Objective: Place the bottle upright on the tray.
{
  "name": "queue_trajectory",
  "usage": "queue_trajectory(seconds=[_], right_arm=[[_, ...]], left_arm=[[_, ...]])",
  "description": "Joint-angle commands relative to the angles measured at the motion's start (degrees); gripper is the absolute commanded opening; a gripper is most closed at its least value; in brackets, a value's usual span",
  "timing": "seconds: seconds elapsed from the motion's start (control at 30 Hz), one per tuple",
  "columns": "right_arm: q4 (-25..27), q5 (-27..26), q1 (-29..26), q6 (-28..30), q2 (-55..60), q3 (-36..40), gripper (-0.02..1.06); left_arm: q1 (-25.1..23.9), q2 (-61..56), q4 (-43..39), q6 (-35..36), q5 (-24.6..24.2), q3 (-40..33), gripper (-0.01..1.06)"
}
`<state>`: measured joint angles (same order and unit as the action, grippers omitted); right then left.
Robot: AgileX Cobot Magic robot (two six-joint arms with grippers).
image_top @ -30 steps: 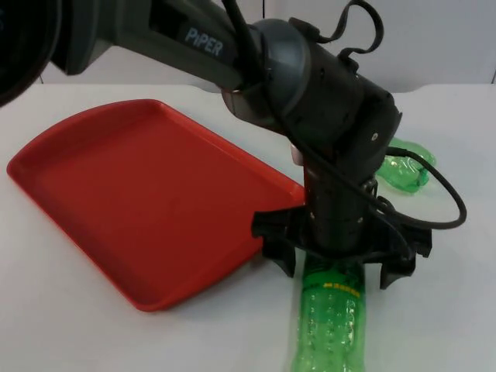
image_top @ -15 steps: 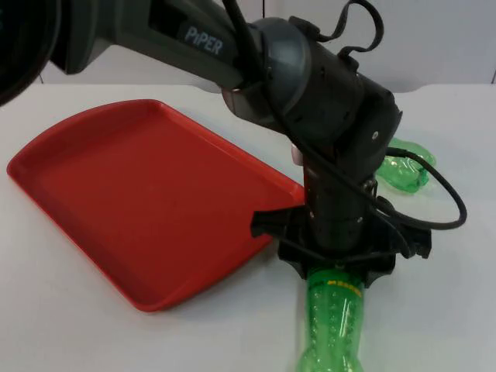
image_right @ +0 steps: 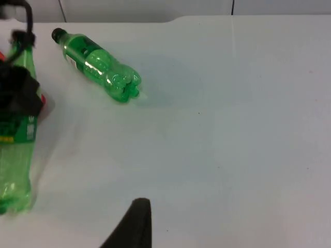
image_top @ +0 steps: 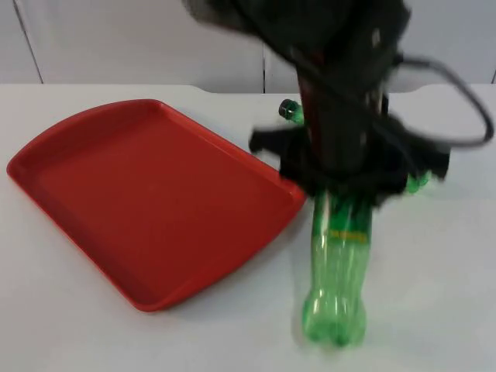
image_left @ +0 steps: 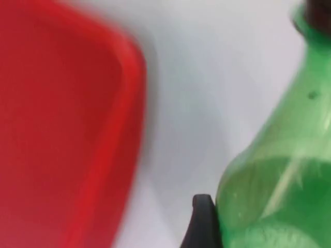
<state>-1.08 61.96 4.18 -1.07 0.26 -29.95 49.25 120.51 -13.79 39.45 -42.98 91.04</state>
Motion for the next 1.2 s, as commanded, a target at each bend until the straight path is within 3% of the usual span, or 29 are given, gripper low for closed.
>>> queue_trajectory(seconds=[0.0, 0.47, 0.7, 1.1, 1.17], right_arm=[[0.10, -0.19, -0.40, 0.62, -0.26, 0.40, 1.04], [0.10, -0.19, -0.40, 0.62, -0.26, 0.40, 1.04], [0.10, -0.19, -0.40, 0.62, -0.26, 0.40, 1.04], [0.10, -0.19, -0.40, 0.62, -0.26, 0.40, 1.04], [0.10, -0.19, -0.40, 0.62, -0.26, 0.40, 1.04]], left_arm=[[0.46, -5.66, -6.32, 0.77, 0.15, 0.18, 0.00], [-0.02, -23.29, -26.63, 3.85, 0.48, 0.18, 0.00], [-3.29, -25.40, -26.49, 2.50, 1.67, -0.06, 0.00], [-13.14, -25.75, -23.87, -2.98, 3.39, -0.30, 0.00], [-16.29, -26.57, -23.97, -2.60, 7.10, -2.30, 0.00]])
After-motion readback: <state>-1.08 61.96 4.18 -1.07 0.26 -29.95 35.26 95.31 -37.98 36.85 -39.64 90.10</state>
